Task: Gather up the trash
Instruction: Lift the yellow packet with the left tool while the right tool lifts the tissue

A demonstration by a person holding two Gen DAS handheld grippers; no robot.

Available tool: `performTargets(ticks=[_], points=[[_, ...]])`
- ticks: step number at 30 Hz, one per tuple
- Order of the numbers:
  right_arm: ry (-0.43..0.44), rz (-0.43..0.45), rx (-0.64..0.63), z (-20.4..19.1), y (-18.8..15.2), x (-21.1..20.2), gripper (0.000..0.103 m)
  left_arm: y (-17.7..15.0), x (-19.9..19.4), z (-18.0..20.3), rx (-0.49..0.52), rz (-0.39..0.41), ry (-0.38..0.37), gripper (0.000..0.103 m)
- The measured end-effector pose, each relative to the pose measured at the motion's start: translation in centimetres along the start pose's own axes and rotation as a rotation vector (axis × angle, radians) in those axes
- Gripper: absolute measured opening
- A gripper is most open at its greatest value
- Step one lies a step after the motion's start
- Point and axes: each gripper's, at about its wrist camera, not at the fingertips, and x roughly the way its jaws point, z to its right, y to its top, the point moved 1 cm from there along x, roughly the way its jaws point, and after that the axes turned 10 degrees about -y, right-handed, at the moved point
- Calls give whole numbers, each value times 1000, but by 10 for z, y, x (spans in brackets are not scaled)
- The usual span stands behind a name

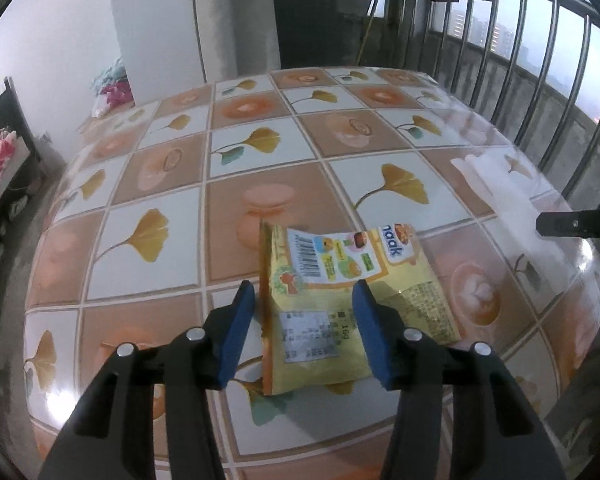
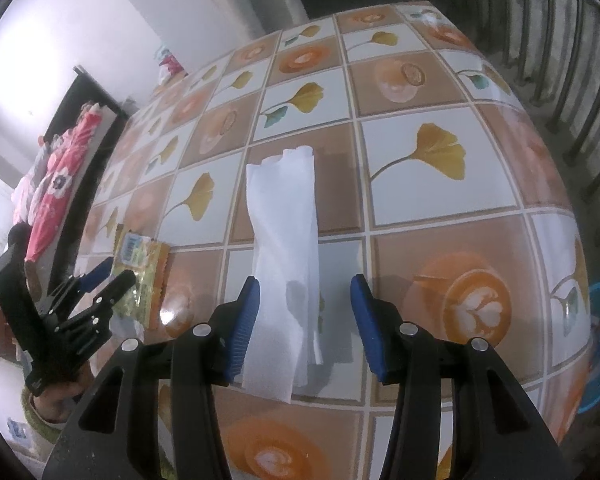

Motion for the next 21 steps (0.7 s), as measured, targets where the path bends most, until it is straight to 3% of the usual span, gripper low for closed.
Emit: performTargets(ticks=[8,14,21], points=[[-44,27,-26,-11,3,3,48,2,1,6,11,-1,14,30],[-135,60,-89,-26,-2,5,49,3,2,8,41,5,38,23],[-224,97,-132,-35,-6,8,36,3,2,11,68,9,53,20]])
